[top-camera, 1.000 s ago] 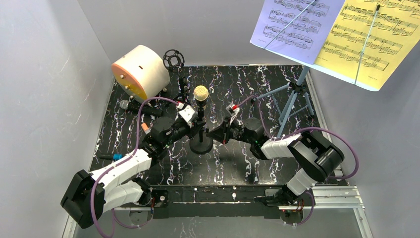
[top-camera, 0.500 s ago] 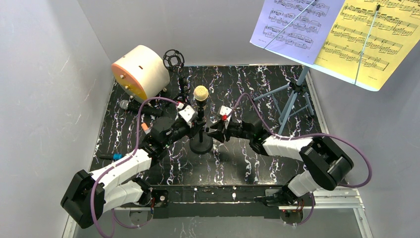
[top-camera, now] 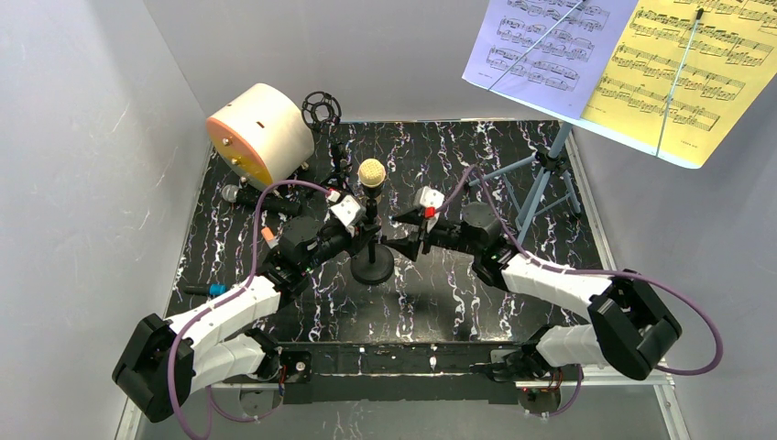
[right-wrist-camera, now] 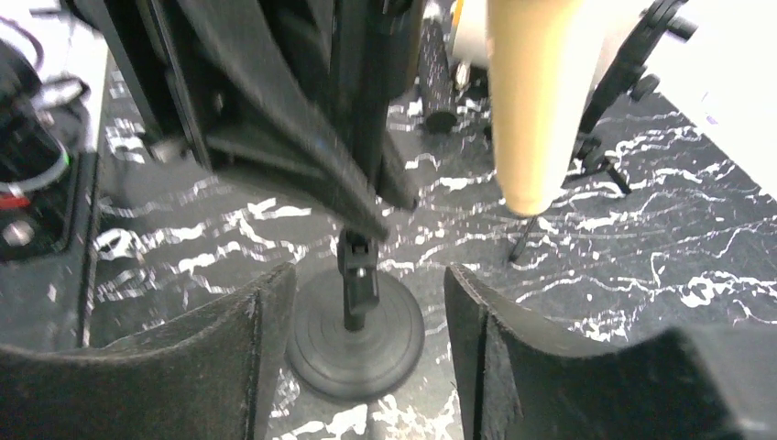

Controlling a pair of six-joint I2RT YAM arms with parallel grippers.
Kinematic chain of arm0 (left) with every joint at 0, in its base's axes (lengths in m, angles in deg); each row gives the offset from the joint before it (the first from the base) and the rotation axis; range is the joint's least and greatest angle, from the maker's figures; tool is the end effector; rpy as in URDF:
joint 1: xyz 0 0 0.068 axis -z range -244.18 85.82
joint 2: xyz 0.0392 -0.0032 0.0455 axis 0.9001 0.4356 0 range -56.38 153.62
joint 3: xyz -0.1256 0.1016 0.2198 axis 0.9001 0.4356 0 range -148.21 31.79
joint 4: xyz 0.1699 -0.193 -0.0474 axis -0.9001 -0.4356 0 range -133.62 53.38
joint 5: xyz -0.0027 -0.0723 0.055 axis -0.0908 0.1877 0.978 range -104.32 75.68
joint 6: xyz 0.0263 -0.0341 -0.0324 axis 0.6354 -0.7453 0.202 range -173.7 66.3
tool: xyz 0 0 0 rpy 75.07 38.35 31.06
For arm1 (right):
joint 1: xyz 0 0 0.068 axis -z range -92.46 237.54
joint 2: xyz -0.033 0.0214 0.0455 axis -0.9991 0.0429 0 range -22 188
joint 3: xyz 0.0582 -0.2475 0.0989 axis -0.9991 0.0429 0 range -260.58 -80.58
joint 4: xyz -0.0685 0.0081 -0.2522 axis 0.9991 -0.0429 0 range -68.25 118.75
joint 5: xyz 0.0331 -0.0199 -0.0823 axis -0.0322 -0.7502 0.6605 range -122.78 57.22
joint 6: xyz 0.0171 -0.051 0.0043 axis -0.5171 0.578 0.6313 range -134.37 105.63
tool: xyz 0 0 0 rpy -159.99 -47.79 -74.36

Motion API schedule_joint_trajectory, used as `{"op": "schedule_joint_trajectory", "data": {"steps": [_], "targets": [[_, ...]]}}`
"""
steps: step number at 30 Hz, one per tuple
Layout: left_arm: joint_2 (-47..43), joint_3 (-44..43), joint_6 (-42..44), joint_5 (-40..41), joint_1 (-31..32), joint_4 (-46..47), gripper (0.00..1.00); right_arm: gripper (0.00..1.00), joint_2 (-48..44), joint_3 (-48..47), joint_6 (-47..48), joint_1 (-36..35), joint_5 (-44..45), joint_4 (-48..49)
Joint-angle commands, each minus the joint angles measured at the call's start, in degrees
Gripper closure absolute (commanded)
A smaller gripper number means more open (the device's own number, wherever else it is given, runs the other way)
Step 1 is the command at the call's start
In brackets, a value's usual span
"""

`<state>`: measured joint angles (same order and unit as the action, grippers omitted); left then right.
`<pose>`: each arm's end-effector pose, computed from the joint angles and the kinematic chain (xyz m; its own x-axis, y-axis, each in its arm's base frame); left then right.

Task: Pack up the instrument practice props
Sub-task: Unscrew the knob on the microphone stand, then remove the microphone from the microphone stand.

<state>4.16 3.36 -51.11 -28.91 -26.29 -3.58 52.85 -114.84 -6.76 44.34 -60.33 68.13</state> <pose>0.1823 -0.1531 0.2657 0.0488 0.0176 -0.9987 0.7916 0.6090 0.0494 0.1940 0.2048 0.2521 0.1097 -0.0581 -0.9923 -0.9377 0.3250 -0.1227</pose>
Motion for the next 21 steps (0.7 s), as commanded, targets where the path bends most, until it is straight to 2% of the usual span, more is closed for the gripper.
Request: {"op": "schedule_joint_trajectory", "data": {"steps": [1, 10, 21], "targets": [[-0.69, 0.64, 0.21, -1.98, 0.53, 2.21, 1.0, 0.29, -3.55, -4.44, -10.79, -0.11, 2.26, 7.1], [-0.59, 1.07, 0.64, -3.47, 0.56, 3.12, 1.0, 0.29, -1.02, -11.16, -23.54, -0.1, 5.89, 7.01], [0.14, 1.1, 0.58, -4.17, 0.52, 3.57, 1.0, 0.39, 4.77, -12.62, -33.04, -0.63, -0.15, 12.39]]}}
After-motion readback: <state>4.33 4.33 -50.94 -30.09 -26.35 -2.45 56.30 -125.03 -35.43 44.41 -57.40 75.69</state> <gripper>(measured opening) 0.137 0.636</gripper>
